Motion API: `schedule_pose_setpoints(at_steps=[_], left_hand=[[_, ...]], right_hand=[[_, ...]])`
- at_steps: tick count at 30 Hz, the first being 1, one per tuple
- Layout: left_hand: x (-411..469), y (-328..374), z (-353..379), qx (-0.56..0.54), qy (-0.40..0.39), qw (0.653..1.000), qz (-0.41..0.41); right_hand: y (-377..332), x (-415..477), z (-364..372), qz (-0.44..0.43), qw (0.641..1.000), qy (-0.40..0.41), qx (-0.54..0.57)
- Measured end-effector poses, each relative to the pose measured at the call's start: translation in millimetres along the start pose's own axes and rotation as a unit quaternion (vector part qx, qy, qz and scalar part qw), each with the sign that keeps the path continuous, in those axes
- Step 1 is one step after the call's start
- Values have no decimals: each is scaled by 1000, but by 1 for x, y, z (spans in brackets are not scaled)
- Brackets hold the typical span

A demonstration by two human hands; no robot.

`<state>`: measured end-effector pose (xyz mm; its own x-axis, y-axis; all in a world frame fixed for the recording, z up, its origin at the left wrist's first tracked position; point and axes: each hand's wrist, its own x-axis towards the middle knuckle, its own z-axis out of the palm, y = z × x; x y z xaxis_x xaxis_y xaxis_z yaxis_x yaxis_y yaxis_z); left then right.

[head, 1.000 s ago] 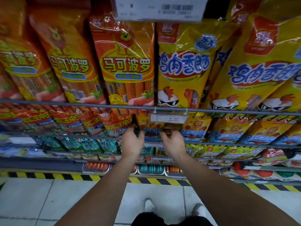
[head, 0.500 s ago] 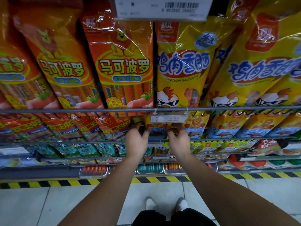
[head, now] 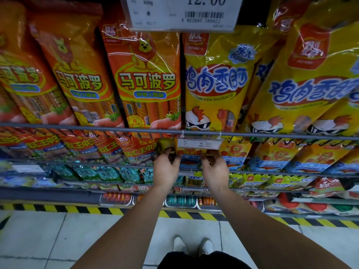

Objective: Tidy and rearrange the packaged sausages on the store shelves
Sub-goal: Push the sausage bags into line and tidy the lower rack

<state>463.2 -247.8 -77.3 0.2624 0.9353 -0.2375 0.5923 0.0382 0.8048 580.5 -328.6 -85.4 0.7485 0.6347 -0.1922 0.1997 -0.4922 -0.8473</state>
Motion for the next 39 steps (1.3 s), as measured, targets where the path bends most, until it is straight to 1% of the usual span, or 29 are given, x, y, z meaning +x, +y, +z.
schedule_pose_setpoints(at_steps=[6, 9, 12, 15, 21, 24, 28, 31, 32, 36, 39], left_hand=[[-8, 2, -2, 7, 11, 1000, -6], [-17, -5, -5, -5, 23, 1000, -20], [-28, -11, -16, 3, 43, 999, -34], [-35, -18, -33, -2, 76, 996, -47], [-34, -32, -67, 23, 133, 990, -49], [-23, -34, -81, 28, 151, 987, -45], [-8, -47, -96, 33, 144, 989, -24], [7, -57, -108, 56, 117, 992, -8], [12, -61, -112, 67, 104, 992, -1], [28, -72, -121, 97, 41, 994, 42], [35, -77, -124, 102, 13, 993, 56]], right_hand=[[3, 1, -8, -6, 999, -43, -30], [7, -2, -15, -6, 998, -54, -25], [9, -11, -17, -30, 998, -59, -19], [3, -21, -11, -58, 994, -87, -17], [-16, -43, 15, -140, 982, -127, -17], [-33, -48, 26, -148, 976, -158, -14], [-52, -46, 49, -120, 975, -180, -58], [-66, -40, 69, -83, 968, -193, -134], [-70, -37, 76, -71, 968, -192, -143], [-73, -30, 104, -29, 979, -167, -113], [-70, -28, 119, -22, 987, -135, -87]])
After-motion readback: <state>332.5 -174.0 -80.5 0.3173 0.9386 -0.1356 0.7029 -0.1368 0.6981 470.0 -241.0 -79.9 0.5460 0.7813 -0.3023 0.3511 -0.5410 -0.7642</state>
